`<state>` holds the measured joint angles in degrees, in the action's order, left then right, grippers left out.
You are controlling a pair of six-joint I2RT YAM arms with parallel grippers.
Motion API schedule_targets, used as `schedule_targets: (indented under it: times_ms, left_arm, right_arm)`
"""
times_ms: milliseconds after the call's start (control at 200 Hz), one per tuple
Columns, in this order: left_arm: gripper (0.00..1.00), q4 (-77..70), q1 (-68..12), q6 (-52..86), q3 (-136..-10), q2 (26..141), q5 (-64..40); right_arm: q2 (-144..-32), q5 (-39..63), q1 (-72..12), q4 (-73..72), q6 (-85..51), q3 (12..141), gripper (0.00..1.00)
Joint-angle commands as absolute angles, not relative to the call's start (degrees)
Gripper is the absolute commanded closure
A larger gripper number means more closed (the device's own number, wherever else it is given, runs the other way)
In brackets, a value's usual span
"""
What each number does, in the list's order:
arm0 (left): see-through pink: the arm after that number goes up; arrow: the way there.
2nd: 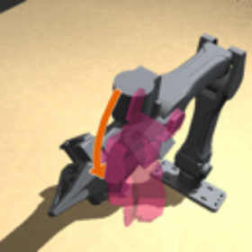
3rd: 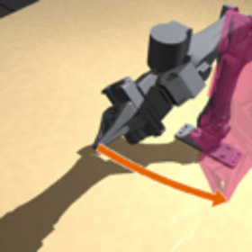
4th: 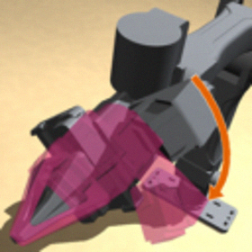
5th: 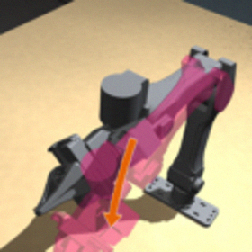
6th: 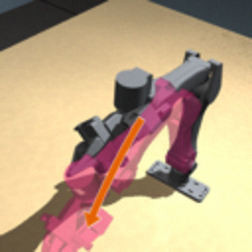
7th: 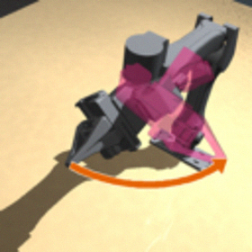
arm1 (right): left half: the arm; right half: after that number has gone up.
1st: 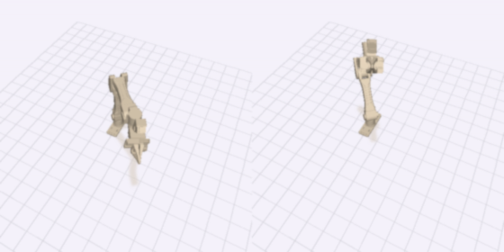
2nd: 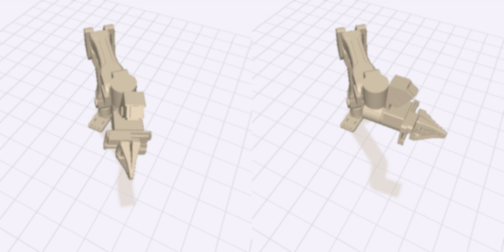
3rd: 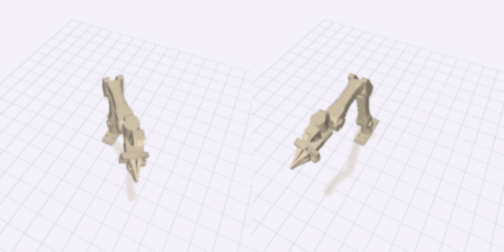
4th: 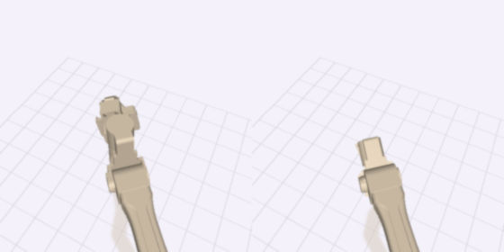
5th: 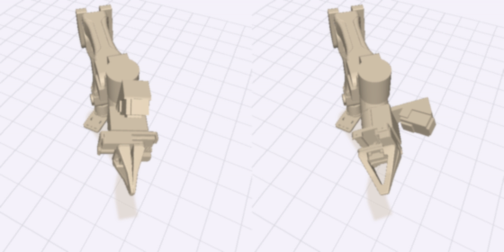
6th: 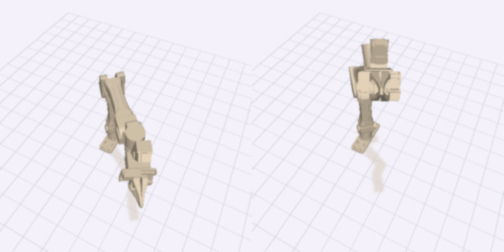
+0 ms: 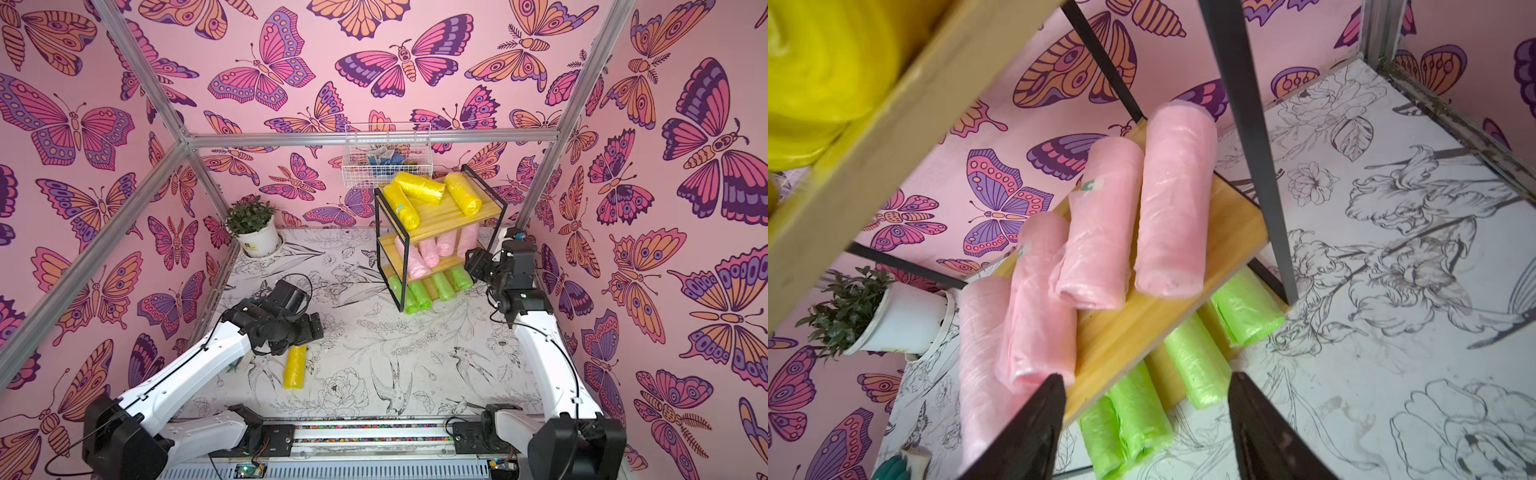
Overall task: Sort the rolls of trash bags by color and place them on the shelf
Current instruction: Place the roll of trash bags on the shelf, then pick up the roll of trash bags from the center of the board.
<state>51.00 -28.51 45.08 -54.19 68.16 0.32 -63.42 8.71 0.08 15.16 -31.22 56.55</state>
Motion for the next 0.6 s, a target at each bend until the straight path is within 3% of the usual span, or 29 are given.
schedule_targets:
  times_ms: [0, 160, 596]
  left_arm:
    - [0.03, 52.9, -27.7, 43.2, -54.1, 68.9, 0.7]
    - [0.03, 52.7, -27.1, 42.2, -53.3, 70.6, 1.4]
    - [0.05, 50.9, -24.5, 41.1, -49.6, 76.4, 1.9]
  right_arm:
    - [-58.3, 9.4, 0.4, 20.6, -33.7, 53.2, 0.34]
    - [-50.8, 11.2, 0.4, 22.9, -36.2, 48.0, 0.3]
    - [-40.4, 17.8, 0.4, 29.4, -37.6, 43.5, 0.3]
